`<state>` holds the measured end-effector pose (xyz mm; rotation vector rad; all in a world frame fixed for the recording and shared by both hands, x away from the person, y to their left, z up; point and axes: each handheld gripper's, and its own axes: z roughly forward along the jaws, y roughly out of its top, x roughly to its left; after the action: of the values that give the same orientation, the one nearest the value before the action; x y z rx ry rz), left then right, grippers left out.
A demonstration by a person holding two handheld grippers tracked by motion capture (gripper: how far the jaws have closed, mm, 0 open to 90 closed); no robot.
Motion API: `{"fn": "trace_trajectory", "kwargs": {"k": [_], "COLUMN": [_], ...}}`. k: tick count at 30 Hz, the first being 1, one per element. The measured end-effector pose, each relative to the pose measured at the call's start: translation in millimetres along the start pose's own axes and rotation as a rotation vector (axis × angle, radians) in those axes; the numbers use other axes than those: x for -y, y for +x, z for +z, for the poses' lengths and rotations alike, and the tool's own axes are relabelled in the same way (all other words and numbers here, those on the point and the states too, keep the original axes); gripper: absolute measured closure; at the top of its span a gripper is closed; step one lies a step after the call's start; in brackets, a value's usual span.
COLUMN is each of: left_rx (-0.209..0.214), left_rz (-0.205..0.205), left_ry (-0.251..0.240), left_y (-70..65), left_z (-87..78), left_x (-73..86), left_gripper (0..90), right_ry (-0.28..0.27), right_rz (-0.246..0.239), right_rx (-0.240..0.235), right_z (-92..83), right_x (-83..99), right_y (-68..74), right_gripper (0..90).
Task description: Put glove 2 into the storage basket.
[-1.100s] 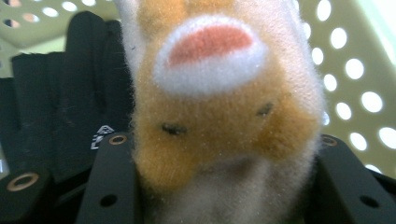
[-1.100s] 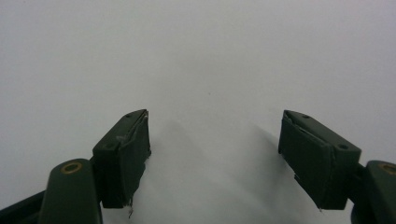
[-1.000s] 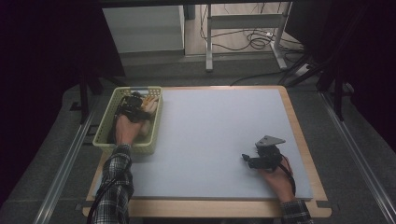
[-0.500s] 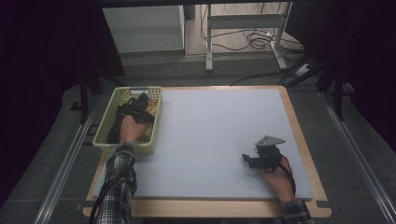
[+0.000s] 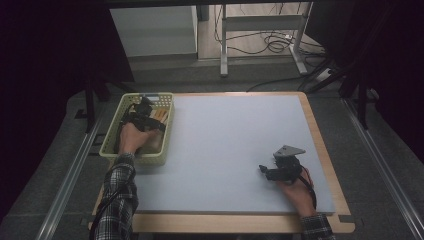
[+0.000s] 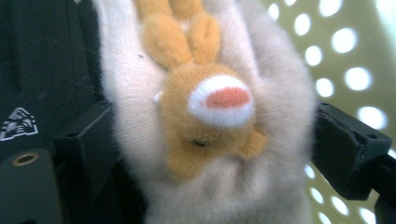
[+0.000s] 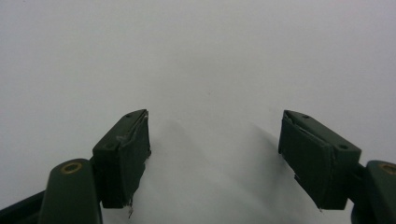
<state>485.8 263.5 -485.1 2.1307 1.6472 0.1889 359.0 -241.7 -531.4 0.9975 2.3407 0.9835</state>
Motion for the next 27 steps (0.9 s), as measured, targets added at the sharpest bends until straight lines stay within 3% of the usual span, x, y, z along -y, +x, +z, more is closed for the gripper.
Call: {"fn": "trace_trajectory", "kwargs": {"k": [9, 13, 14, 17, 20, 23, 27], "left_rx": [-0.031, -0.067, -0.075, -0.114, -0.125, -0.135, -0.159], "left_rz": [0.026, 0.017, 0.019, 0.016, 0.017, 0.027, 0.027], "left_ry": [-0.100, -0.126, -0.126, -0.125, -0.112, -0.069, -0.032], "left_y": [2.4, 9.9, 11.6, 17.0, 20.3, 22.3, 21.7], "left_z": [-36.1, -47.8, -48.7, -48.5, -43.3, -31.0, -14.6], "left_x": [5.5, 10.7, 11.8, 16.5, 20.0, 21.2, 19.9], "left_gripper": [16.1, 27.0, 33.8, 46.3, 70.3, 80.0, 82.2], "right_ry": [0.000, 0.000, 0.000, 0.000, 0.000, 0.000, 0.000], "right_rz": [-0.002, -0.001, -0.002, -0.001, -0.001, -0.001, -0.001], "right_rx": [0.002, 0.002, 0.003, 0.003, 0.003, 0.002, 0.002], "right_z": [0.0, 0.0, 0.0, 0.0, 0.0, 0.1, 0.1], "right_x": [0.0, 0.0, 0.0, 0.0, 0.0, 0.0, 0.0], "right_y": [0.2, 0.2, 0.3, 0.3, 0.3, 0.1, 0.2], "right_gripper": [24.6, 24.5, 24.5, 24.4, 24.4, 24.4, 24.4]}}
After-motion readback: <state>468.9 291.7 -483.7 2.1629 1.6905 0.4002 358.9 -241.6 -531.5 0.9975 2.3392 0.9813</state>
